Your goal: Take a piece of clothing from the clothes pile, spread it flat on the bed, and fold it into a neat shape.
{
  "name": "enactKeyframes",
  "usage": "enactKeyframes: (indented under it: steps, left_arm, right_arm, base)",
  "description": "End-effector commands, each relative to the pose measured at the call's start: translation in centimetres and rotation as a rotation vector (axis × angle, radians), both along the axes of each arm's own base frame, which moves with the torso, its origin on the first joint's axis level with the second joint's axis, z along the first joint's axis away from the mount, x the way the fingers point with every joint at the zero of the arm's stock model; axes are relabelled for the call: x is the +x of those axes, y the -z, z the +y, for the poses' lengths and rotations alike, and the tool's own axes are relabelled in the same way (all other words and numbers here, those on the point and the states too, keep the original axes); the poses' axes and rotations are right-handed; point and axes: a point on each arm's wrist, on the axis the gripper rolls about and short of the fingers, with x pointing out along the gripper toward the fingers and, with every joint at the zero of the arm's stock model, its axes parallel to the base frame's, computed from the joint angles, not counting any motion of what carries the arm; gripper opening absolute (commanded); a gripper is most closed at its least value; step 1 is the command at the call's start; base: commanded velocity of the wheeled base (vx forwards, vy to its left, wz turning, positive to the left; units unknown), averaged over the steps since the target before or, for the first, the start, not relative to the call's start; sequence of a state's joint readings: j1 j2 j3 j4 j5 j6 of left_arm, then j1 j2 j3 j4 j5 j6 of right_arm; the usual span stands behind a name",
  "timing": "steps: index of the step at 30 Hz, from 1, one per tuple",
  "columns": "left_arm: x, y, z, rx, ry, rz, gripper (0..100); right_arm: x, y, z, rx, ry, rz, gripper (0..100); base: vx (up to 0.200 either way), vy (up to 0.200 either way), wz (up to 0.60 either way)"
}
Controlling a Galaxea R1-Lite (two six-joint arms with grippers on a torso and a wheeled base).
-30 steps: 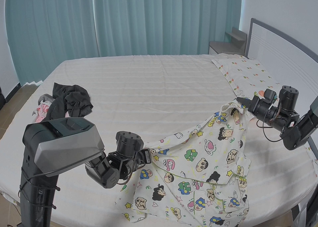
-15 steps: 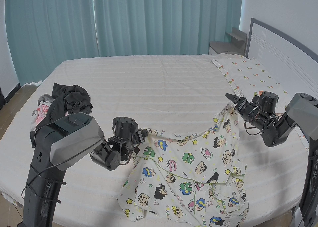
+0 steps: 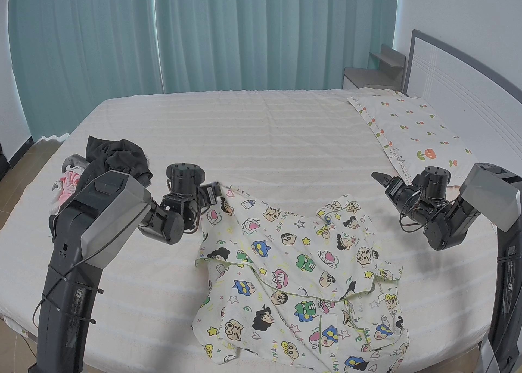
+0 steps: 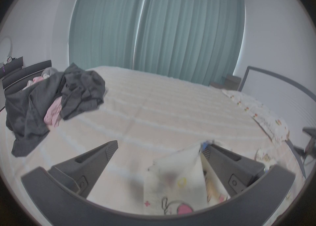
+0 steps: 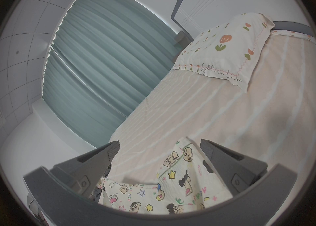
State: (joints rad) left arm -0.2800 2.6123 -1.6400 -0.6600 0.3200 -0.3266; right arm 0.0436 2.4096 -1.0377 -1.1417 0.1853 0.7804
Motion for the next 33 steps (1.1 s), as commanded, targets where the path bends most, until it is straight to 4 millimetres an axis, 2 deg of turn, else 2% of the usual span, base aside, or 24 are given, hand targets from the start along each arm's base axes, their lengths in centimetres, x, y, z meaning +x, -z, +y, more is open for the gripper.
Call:
enactKeyframes:
  steps: [1, 4, 6, 8, 10, 11, 12, 16, 17, 18, 19, 20, 23, 26, 29, 33]
  left_arm:
    - [3.2, -2.6, 1.9, -0.008, -0.093, -0.088, 100]
    - [3.0, -2.5, 2.3, -0.020, -0.108, -0.021, 100]
    - [2.7, -2.8, 2.5, -0.063, -0.129, 0.020, 100]
    - [2.4, -3.3, 2.7, -0.102, -0.144, 0.033, 100]
    - [1.9, -3.7, 2.8, -0.138, -0.153, 0.050, 100]
    - [0.7, -4.1, 3.0, -0.186, -0.137, 0.086, 100]
    - [0.4, -4.1, 3.0, -0.194, -0.128, 0.094, 100]
    - [-5.2, -5.0, 2.9, -0.317, 0.002, 0.206, 100]
    - [-5.5, -5.0, 2.9, -0.319, 0.006, 0.208, 100]
    - [-7.0, -5.0, 2.7, -0.340, 0.023, 0.212, 100]
    - [-9.7, -4.9, 2.6, -0.387, 0.033, 0.195, 100]
    - [-10.0, -4.8, 2.6, -0.391, 0.034, 0.195, 100]
    - [-14.6, -4.1, 3.1, -0.448, 0.054, 0.181, 100]
    - [-17.8, -3.1, 3.1, -0.468, 0.085, 0.196, 100]
    - [-19.8, -2.3, 2.8, -0.508, 0.095, 0.207, 100]
    - [-21.2, -1.9, 2.7, -0.573, 0.087, 0.212, 100]
  right_arm:
    - [-3.1, 0.2, -1.9, -0.037, 0.024, 0.076, 100]
    - [-5.3, 1.2, -3.1, -0.109, 0.005, 0.133, 100]
    - [-8.2, 1.7, -4.6, -0.143, -0.044, 0.176, 100]
    - [-9.8, 1.7, -5.2, -0.140, -0.076, 0.195, 100]
    - [-11.1, 1.8, -5.6, -0.139, -0.103, 0.215, 100]
    - [-12.4, 2.2, -6.0, -0.150, -0.138, 0.241, 100]
    - [-12.5, 2.3, -6.0, -0.154, -0.143, 0.246, 100]
    - [-14.9, 4.4, -6.2, -0.233, -0.233, 0.316, 100]
    - [-14.9, 4.5, -6.2, -0.235, -0.235, 0.318, 100]
    - [-15.5, 4.8, -6.3, -0.249, -0.256, 0.326, 100]
    - [-16.2, 5.1, -6.5, -0.263, -0.285, 0.333, 100]
    - [-16.3, 5.1, -6.5, -0.264, -0.285, 0.334, 100]
    - [-16.9, 5.0, -6.5, -0.299, -0.310, 0.330, 100]
    - [-17.8, 5.1, -6.2, -0.346, -0.366, 0.323, 100]
    - [-19.1, 5.3, -5.8, -0.385, -0.440, 0.326, 100]
    - [-20.2, 5.6, -5.2, -0.441, -0.503, 0.333, 100]
  base:
    - [0.000, 0.000, 0.00]
    - [0.000, 0.000, 0.00]
    - [0.000, 0.000, 0.00]
    - [0.000, 0.000, 0.00]
    - [0.000, 0.000, 0.00]
    - [0.000, 0.000, 0.00]
    - [0.000, 0.000, 0.00]
    - [0.000, 0.000, 0.00]
    - [0.000, 0.000, 0.00]
    - [0.000, 0.000, 0.00]
    - [0.000, 0.000, 0.00]
    - [0.000, 0.000, 0.00]
    - [0.000, 0.000, 0.00]
    - [0.000, 0.000, 0.00]
    - [0.000, 0.000, 0.00]
    - [0.000, 0.000, 0.00]
